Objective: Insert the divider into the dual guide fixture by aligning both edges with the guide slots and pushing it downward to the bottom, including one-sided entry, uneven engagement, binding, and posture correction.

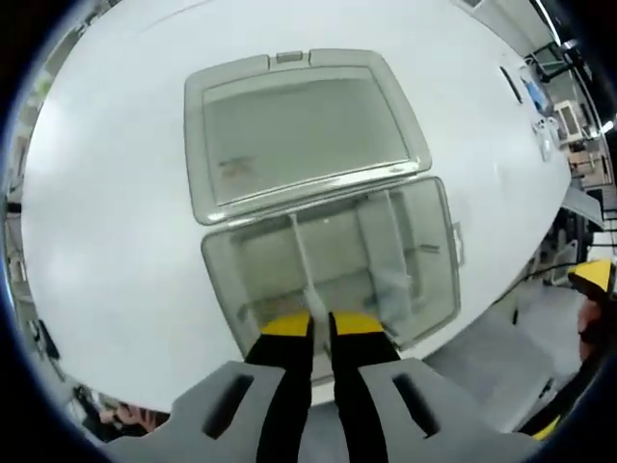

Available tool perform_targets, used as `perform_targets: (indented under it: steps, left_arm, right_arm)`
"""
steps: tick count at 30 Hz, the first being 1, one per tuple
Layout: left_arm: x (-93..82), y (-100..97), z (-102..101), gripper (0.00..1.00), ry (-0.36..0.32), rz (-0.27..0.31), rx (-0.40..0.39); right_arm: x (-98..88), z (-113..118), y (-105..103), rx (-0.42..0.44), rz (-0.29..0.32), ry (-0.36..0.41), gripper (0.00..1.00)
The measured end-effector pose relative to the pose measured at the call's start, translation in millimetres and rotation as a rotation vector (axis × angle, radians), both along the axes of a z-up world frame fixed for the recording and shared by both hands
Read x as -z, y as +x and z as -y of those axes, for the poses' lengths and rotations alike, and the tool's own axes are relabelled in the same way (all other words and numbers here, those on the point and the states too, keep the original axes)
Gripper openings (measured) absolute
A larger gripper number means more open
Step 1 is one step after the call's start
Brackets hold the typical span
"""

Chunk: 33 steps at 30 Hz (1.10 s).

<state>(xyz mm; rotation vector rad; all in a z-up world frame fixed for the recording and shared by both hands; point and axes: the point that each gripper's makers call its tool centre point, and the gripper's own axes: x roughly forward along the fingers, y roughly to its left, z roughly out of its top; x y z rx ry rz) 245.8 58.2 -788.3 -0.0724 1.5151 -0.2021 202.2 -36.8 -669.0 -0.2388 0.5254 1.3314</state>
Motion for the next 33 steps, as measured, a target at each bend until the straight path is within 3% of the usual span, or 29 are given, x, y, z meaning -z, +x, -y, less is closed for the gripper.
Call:
perform_targets:
  steps: [23, 33]
  left_arm:
    - [3.9, -1.3, 2.7, 0.00, 0.064, -0.026, -0.004]
    - [1.8, -0.6, 1.2, 0.02, 0.031, -0.006, -0.004]
  right_arm:
    - [-0.4, 2.4, -1.4, 0.011, 0.000, 0.001, 0.68]
    - [-2.3, 6.2, -1.4, 0.014, 0.004, -0.003, 0.68]
